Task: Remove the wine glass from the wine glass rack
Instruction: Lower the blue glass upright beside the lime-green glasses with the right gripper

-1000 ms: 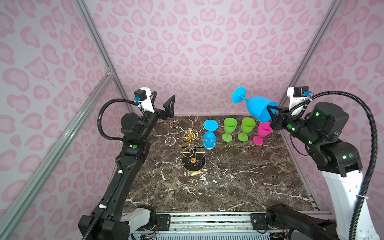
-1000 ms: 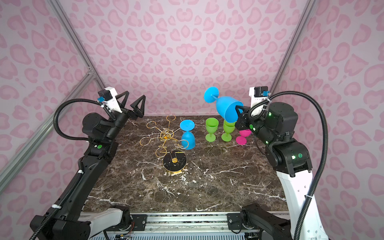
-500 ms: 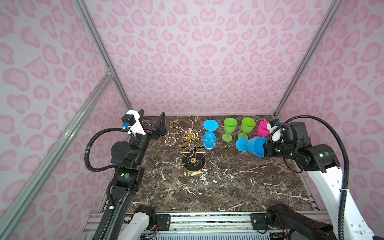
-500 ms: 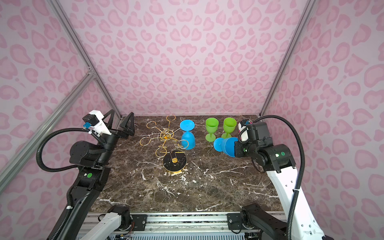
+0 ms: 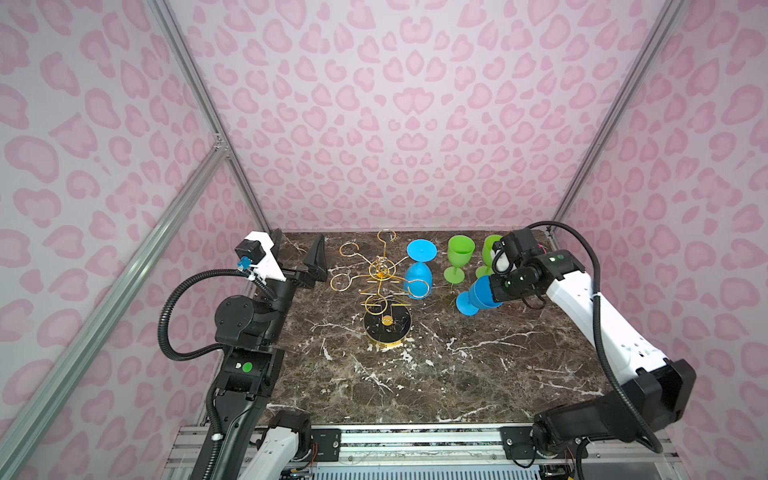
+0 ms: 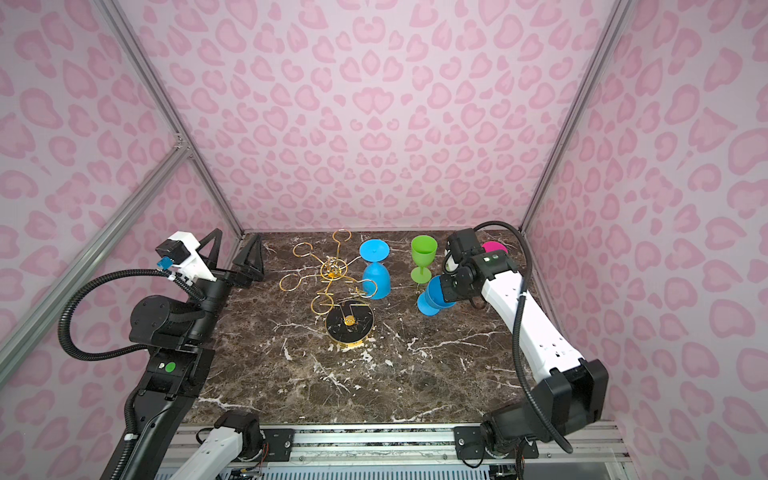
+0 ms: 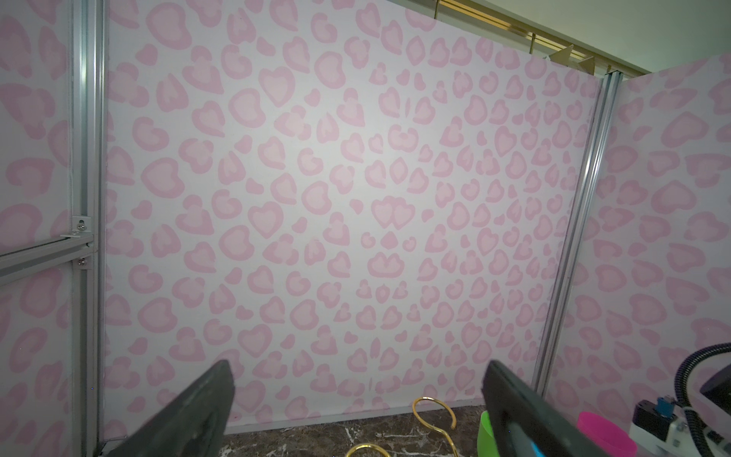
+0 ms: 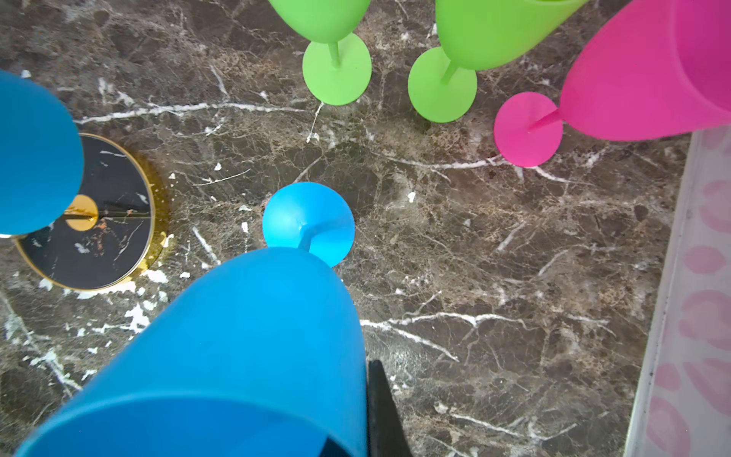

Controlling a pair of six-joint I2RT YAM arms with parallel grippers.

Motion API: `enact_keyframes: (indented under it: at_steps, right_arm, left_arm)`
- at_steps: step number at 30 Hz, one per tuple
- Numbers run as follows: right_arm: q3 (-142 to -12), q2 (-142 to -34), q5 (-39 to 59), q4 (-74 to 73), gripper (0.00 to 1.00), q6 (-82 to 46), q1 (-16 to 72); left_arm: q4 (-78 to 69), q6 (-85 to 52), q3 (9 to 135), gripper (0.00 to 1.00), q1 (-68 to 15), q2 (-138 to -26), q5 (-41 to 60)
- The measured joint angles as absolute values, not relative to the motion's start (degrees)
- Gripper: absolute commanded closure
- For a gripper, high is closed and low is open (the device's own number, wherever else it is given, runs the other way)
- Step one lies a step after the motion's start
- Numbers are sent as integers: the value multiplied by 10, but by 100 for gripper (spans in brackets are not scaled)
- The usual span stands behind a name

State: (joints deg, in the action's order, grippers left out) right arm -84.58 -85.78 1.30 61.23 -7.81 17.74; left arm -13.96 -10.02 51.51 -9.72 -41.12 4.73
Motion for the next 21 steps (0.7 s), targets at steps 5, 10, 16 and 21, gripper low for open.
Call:
enact_keyframes:
  at_steps: [5, 10, 16, 21]
  right_arm:
    - [-920, -953, -2, 611, 100, -64, 176]
    - [-968, -1019, -13, 616, 100, -51, 172]
    - [-1021, -1084, -7, 630, 97, -38, 171]
    - [-1049, -1115, 1, 642, 92, -33, 171]
  left_arm:
    - [-126, -100, 515, 1, -97, -407, 47]
    - [-114, -100, 517, 0, -97, -402, 47]
    - [-104, -99, 519, 0, -97, -394, 47]
    - [-96, -98, 524, 0, -97, -390, 46]
